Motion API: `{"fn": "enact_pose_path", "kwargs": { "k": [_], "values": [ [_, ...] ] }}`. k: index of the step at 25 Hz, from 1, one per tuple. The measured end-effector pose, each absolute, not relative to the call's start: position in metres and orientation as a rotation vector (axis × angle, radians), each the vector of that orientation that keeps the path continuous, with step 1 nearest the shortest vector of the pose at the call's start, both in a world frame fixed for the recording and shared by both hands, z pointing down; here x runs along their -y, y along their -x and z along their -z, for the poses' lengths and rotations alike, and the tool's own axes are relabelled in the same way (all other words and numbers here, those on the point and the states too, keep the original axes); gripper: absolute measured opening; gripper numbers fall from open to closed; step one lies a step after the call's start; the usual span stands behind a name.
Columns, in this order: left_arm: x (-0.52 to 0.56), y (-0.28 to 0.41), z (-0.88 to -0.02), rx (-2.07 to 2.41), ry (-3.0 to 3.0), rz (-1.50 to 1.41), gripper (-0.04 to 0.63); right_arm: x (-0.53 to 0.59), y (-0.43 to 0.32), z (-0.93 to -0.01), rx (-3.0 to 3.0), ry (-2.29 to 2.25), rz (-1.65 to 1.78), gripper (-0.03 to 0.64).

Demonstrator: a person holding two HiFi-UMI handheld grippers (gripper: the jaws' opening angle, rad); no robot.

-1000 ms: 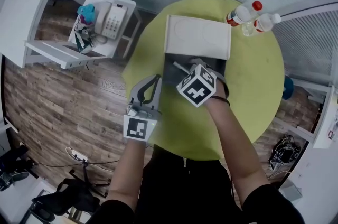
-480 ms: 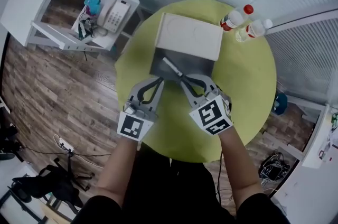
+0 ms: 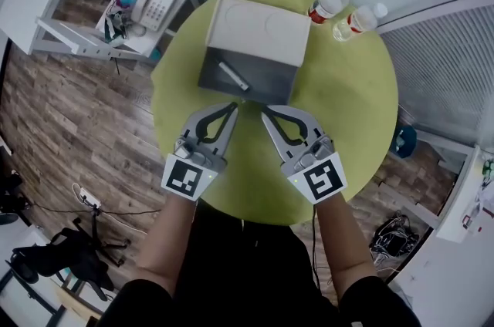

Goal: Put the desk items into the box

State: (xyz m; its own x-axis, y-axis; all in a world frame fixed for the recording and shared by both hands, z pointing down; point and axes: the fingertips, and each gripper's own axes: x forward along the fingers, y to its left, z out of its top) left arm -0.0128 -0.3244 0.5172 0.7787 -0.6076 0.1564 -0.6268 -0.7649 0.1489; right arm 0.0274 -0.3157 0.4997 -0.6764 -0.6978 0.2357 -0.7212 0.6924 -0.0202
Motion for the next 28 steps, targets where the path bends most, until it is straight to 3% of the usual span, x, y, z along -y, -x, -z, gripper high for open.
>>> {"fn": "enact_pose_path", "kwargs": {
  "k": [28],
  "values": [
    [0.302, 0.007, -0.513, 0.964, -2.802, -0.124, 0.012, 0.297, -0.023, -0.503, 2.781, -1.164, -0.218, 0.017]
  ]
}}
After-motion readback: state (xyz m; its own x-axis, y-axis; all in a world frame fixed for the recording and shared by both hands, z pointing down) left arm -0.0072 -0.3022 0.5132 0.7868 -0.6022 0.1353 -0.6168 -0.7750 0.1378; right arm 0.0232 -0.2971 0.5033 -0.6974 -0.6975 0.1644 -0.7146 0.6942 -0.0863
